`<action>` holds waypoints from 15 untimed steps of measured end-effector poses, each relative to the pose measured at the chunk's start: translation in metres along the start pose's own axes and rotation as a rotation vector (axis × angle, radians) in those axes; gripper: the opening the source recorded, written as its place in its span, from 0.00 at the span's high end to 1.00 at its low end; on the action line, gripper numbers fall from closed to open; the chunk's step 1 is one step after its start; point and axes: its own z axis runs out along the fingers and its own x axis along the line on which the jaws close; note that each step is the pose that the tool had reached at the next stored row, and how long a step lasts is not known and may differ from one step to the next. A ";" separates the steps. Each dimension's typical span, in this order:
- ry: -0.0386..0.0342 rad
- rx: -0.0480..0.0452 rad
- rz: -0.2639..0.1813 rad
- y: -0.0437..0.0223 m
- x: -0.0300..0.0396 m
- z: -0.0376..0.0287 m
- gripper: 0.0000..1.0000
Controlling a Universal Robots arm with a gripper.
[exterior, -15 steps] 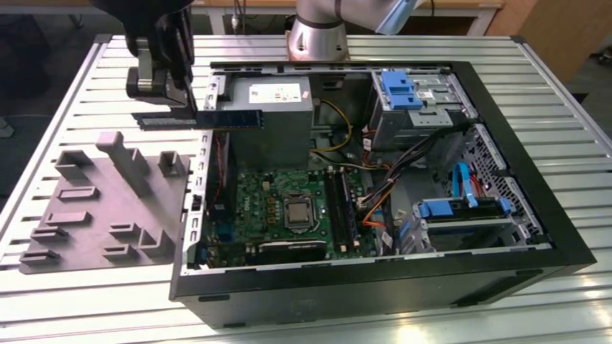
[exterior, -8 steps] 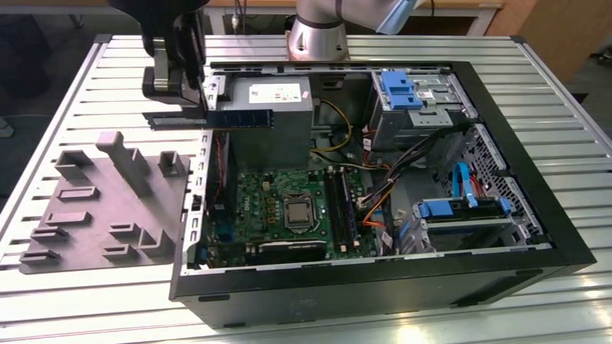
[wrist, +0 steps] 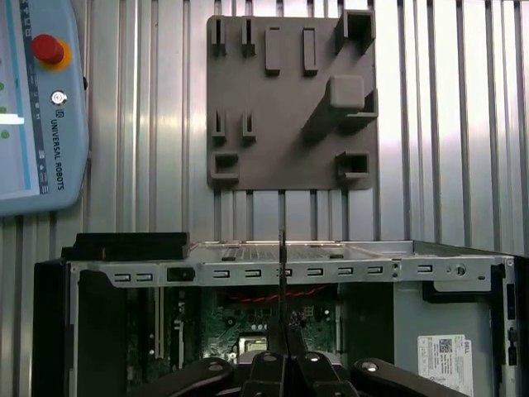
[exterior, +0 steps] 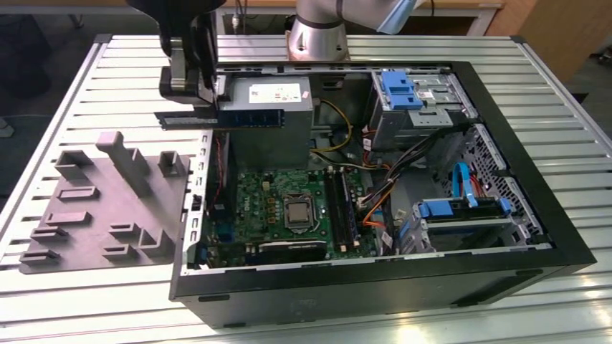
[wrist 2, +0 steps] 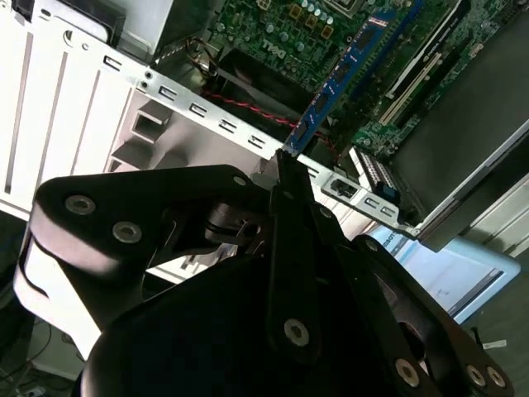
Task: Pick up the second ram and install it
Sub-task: 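Pick up the second ram and move it above second insertion slot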
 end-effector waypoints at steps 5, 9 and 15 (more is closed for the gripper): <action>0.0000 0.0000 0.000 -0.0068 -0.0002 -0.0001 0.89; 0.0001 -0.0001 0.000 -0.0120 -0.0003 0.0001 0.89; 0.0001 -0.0001 0.000 -0.0212 -0.0005 0.0009 0.89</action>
